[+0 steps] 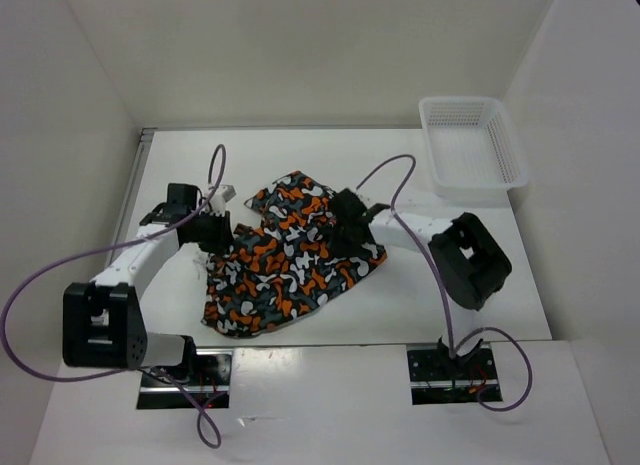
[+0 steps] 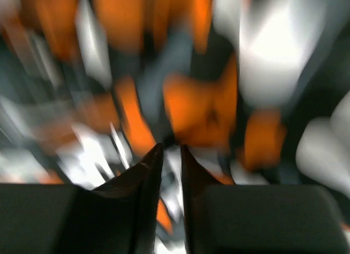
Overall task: Fold and stack the shorts
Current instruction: Move the shorts to the center of the board, then flatten the shorts out
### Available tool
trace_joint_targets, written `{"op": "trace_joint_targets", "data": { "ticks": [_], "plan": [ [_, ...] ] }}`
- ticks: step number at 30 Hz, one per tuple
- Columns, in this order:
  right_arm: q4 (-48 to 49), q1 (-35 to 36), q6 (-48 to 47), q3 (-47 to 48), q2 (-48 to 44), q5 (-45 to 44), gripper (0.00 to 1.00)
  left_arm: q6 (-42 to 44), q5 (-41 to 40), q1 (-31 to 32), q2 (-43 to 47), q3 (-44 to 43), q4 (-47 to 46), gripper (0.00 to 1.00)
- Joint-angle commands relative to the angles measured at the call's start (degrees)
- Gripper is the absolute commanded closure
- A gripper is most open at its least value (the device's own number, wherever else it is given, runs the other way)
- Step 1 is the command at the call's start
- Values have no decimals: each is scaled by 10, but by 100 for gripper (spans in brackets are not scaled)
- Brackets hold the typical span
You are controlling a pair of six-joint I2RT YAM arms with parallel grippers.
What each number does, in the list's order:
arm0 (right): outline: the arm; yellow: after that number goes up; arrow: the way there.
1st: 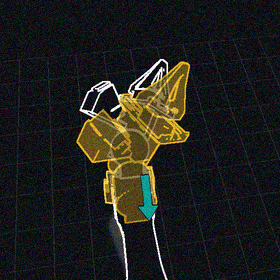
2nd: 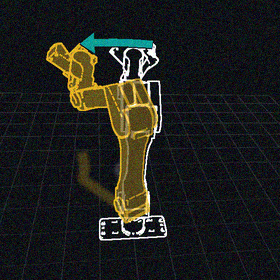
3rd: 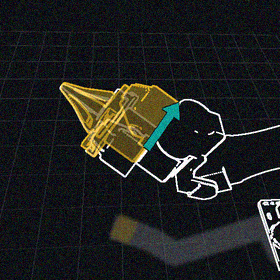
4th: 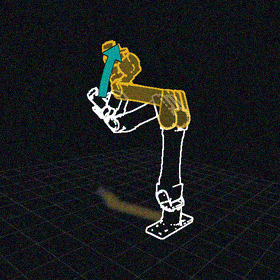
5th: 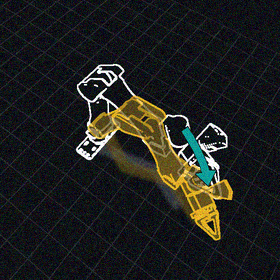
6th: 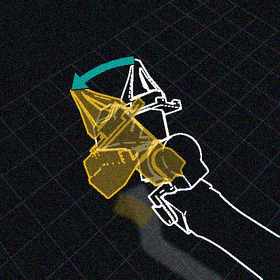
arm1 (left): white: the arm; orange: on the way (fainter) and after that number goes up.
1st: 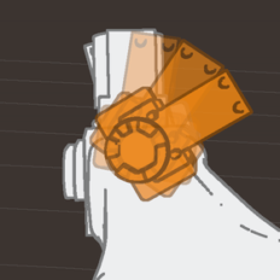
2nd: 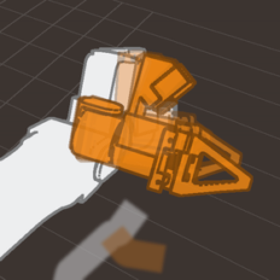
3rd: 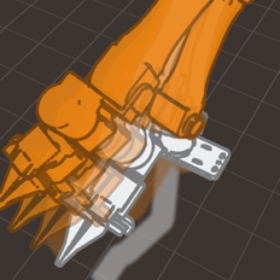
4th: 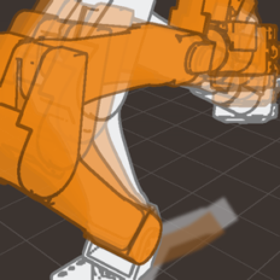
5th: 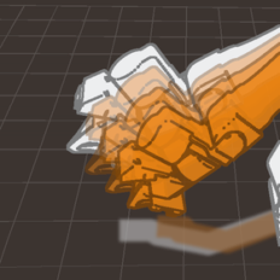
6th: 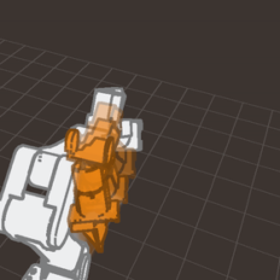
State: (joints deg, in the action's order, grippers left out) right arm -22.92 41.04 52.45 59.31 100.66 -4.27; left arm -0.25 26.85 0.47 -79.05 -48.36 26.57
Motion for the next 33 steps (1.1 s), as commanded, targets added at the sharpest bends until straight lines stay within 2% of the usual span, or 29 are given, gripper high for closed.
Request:
{"op": "trace_joint_targets", "data": {
  "ticks": [1, 3, 5, 6, 7, 9, 11, 14, 16, 17, 18, 19, 22, 26, 29, 30, 33],
  "plan": [
    [45, -97, -72, 106, 55, -26, 74, 3, 56, 31, 65, -4, 9, 100],
    [39, -127, -95, 200, 91, 6, 63, 3, 69, 47, 81, 2, 9, 100],
    [26, -145, -107, 270, 91, 21, 55, 3, 102, 73, 81, 2, 28, 95],
    [26, -145, -115, 278, 91, 26, 41, 3, 111, 79, 76, -8, 40, 93],
    [26, -145, -120, 278, 66, 38, 36, 3, 111, 79, 71, -18, 55, 91],
    [33, -140, -133, 260, 43, 65, 31, 3, 67, 84, 71, -51, 82, 79],
    [33, -107, -139, 215, 6, 60, 31, 3, 28, 84, 65, -69, 88, 67],
    [22, -38, -145, 142, -42, 22, 27, 3, 1, 67, 54, -92, 89, 66],
    [22, -14, -114, 79, -70, 14, 25, 3, -16, 60, 54, -99, 89, 64],
    [22, -1, -104, 58, -102, 14, 23, 3, -42, 47, 54, -104, 95, 56],
    [22, -1, -93, 38, -119, 14, 23, 3, -54, 39, 64, -104, 103, 43],
    [22, 7, -82, 8, -136, 14, 22, 3, -66, 29, 82, -104, 108, 21],
    [10, 31, -61, -19, -190, 1, 21, 3, -83, -20, 125, -84, 116, 10],
    [-12, 43, -61, -14, -181, -22, 19, 3, -50, -40, 157, -43, 122, 9],
    [-17, 43, -67, 12, -174, -28, 16, 3, 8, -40, 202, 13, 116, 11],
    [-17, 43, -72, 20, -169, -28, 15, 3, 16, -40, 238, 27, 116, 12],
    [-41, 43, -58, 28, -169, -68, 14, 3, 10, -40, 245, 53, 137, 14]
  ]
}}
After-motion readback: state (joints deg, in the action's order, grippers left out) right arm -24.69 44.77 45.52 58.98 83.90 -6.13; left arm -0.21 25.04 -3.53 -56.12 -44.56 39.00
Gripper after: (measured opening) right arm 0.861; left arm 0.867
